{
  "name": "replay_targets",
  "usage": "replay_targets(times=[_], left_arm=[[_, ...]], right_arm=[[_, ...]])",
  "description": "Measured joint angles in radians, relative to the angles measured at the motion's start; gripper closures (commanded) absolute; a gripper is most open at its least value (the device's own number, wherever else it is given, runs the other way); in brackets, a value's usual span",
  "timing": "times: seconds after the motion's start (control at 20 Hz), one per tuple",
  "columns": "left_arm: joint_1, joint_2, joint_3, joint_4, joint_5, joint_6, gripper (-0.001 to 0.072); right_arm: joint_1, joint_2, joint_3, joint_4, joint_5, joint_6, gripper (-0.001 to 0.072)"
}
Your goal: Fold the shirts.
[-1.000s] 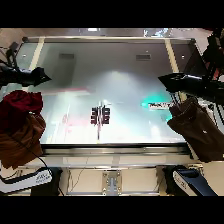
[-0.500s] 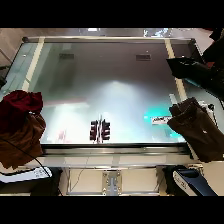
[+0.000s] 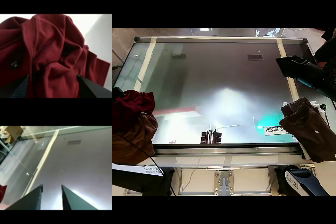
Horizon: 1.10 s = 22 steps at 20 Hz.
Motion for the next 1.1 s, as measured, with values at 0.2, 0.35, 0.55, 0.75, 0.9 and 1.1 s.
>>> replay_targets(times=[0.2,0.35,0.55,0.75,0.9,1.1], left_arm=[[-0.002,-0.042,0.0,-0.002,0.04,0.0,0.0272],[-0.002,-0.057,0.0,-0.039,0.047,0.0,0.0697],[-0.002,-0.053,0.0,-0.175,0.018,0.0,0.0698],[-0.007,0.025,0.002,-0.372,-0.086,0.052,0.0699],[-0.047,0.121,0.002,-0.545,-0.203,0.134,0.0699],[-0.22,0.257,0.002,-0.702,-0.382,0.195,0.0699]], right_arm=[[0.0,0.0,0.0,0.004,0.002,0.011,0.0424],[0.0,0.0,0.0,0.005,-0.016,0.014,0.0425],[0.0,0.0,0.008,0.019,-0.05,0.017,0.0426],[0.0,0.002,0.088,0.033,-0.017,0.017,0.0426],[0.0,0.002,0.217,0.032,0.086,0.017,0.0427],[0.0,0.003,0.438,0.015,0.256,0.016,0.0427]])
